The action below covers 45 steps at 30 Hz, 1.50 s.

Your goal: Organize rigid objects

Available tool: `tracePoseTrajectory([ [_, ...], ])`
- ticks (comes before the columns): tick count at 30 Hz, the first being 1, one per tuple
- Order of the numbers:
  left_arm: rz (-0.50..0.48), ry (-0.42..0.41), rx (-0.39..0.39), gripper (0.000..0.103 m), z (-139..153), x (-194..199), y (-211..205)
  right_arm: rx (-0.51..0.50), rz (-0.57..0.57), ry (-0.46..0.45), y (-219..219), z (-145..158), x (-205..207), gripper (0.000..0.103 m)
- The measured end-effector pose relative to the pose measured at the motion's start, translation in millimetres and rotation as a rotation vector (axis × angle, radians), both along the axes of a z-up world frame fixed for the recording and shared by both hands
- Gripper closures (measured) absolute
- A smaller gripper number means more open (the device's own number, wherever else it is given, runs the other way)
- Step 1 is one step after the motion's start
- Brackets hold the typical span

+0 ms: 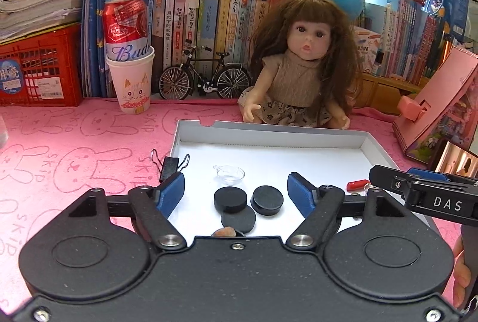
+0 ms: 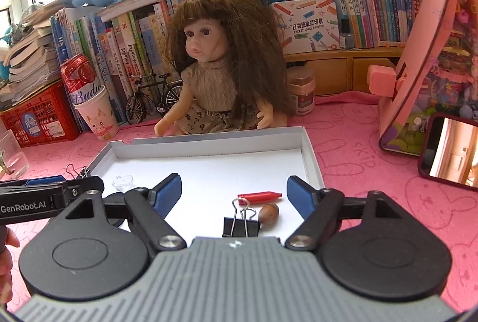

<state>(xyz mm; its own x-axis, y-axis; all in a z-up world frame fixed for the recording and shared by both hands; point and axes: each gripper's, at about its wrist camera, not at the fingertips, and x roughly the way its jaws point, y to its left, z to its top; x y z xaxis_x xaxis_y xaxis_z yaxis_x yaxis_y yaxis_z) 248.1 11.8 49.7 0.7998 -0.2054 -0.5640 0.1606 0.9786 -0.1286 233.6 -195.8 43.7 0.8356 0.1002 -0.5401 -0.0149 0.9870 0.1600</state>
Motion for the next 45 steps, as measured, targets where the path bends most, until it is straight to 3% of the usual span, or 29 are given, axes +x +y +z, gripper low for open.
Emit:
tracePoseTrajectory([
  [28, -0.016, -0.013, 0.056, 0.027, -9, -90, -1, -0.057, -0.04, 0.021, 0, -12, -76, 0.014],
  [36, 0.003, 0.017, 0.008, 0.026, -16, -116, 6, -0.075, -0.031, 0.012, 5, -16, -96, 0.009],
  [45, 0.012, -0.019, 0.084, 0.025, -26, -135, 0, -0.113, -0.025, 0.03, 12, -24, -114, 0.009],
])
